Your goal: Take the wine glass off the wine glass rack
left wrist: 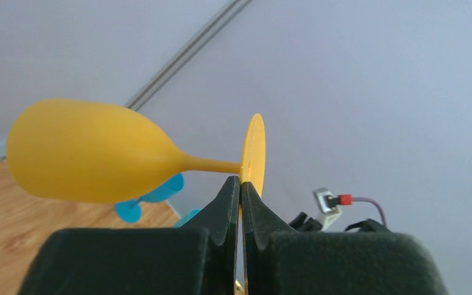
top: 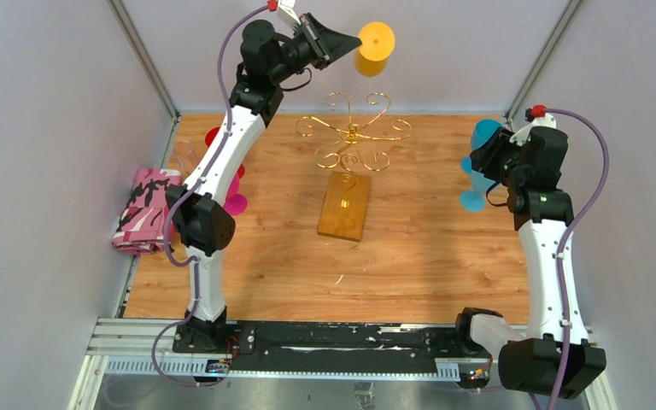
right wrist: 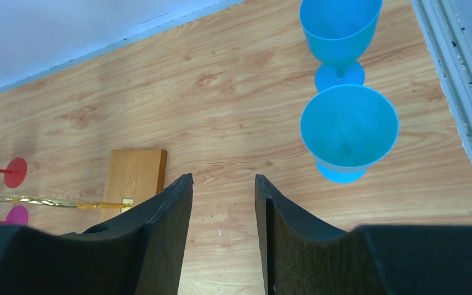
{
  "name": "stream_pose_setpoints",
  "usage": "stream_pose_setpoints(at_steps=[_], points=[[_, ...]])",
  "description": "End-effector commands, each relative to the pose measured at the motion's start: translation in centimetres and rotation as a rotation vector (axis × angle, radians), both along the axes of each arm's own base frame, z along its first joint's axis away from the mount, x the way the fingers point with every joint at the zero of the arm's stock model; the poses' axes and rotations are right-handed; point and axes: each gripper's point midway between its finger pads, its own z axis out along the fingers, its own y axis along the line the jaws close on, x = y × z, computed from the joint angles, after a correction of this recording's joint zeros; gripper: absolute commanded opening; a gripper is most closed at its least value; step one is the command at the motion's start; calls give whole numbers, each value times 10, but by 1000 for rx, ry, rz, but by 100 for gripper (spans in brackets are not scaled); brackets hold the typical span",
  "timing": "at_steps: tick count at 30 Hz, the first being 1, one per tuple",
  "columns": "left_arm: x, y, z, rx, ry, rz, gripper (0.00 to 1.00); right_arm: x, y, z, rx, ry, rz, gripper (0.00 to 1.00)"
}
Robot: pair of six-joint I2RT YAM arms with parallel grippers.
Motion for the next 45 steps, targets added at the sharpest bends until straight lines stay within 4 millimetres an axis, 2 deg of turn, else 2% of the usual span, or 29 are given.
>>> stream_pose_setpoints(at_steps=[1, 3, 8, 11, 13, 15, 16, 17, 21, 24, 28, 32, 35, 45], points=[[-70, 7, 82, -137, -228, -153, 0, 1, 8, 16, 19, -95, 45, 47], [-90, 9, 91, -159, -250, -211, 0, 2, 17, 27, 31, -143, 96, 48], [-147, 21, 106, -175, -323, -323, 0, -4, 58, 70, 109, -292, 325, 53], [-179, 29, 105, -144, -359, -360, 0, -16, 86, 102, 175, -404, 497, 53], [-201, 35, 103, -124, -393, -384, 0, -29, 105, 133, 214, -521, 625, 52], [-223, 41, 100, -109, -421, -418, 0, -43, 118, 154, 256, -593, 730, 53], [-239, 46, 103, -113, -456, -441, 0, -49, 123, 164, 277, -625, 774, 52], [-246, 47, 97, -113, -449, -463, 0, -54, 127, 172, 294, -651, 818, 52], [-294, 63, 97, -149, -545, -557, 0, -77, 141, 200, 406, -751, 996, 52], [-316, 71, 93, -191, -569, -617, 0, -96, 145, 221, 567, -811, 1142, 52], [-329, 77, 91, -229, -583, -663, 0, -94, 161, 226, 629, -785, 1234, 52], [-334, 79, 91, -234, -591, -679, 0, -110, 186, 228, 659, -756, 1339, 52], [-333, 79, 92, -228, -599, -675, 0, -121, 197, 229, 676, -749, 1389, 52], [-339, 80, 93, -213, -614, -668, 0, -140, 198, 228, 651, -767, 1394, 52]])
